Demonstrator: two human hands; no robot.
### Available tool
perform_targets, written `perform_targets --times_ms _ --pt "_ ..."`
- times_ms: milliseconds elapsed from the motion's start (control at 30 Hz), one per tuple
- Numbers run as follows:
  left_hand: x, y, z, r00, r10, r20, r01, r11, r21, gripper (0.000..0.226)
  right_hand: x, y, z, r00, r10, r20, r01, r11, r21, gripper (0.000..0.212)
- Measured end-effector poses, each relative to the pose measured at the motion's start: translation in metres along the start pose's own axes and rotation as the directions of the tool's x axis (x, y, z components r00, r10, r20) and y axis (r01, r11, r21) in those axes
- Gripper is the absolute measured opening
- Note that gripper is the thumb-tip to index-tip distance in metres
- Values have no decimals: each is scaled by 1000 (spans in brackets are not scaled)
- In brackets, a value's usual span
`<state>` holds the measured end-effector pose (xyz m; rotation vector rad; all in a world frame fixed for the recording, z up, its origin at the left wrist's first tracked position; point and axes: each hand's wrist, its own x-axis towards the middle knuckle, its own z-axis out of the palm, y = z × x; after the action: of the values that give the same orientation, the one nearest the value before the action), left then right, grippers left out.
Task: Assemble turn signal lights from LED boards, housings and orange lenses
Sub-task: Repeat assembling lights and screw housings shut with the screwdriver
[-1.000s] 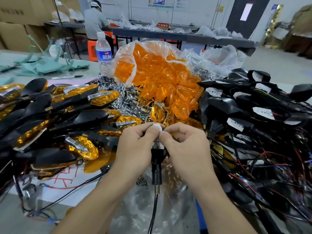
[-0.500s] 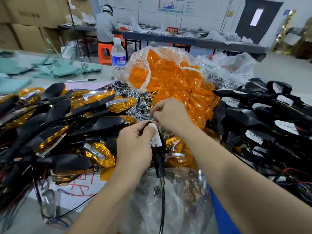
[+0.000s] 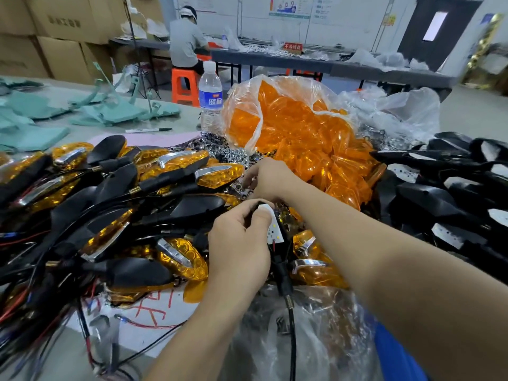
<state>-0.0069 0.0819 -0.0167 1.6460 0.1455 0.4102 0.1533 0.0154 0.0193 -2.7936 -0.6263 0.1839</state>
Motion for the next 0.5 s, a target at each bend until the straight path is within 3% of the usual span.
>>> perform_targets --times_ms 67,200,333,400,500 --pt "-1 2 0 1000 6 -9 -6 1000 7 22 -3 3 2 996 25 -85 -23 999 30 15" --pt "1 -3 0 999 41 -14 -40 999 37 33 -19 11 -7 981 87 -173 -75 994 73 17" --pt "0 -3 0 999 49 4 -49 998 45 40 -56 27 -27 969 154 -195 -75 930 359 17" --pt "-2 -3 2 999 42 18 -42 999 19 40 -79 36 -31 934 246 -258 -53 812 582 17" --pt "-8 -5 7 999 34 32 -33 999 -7 23 -121 40 -22 849 443 -288 61 459 886 17"
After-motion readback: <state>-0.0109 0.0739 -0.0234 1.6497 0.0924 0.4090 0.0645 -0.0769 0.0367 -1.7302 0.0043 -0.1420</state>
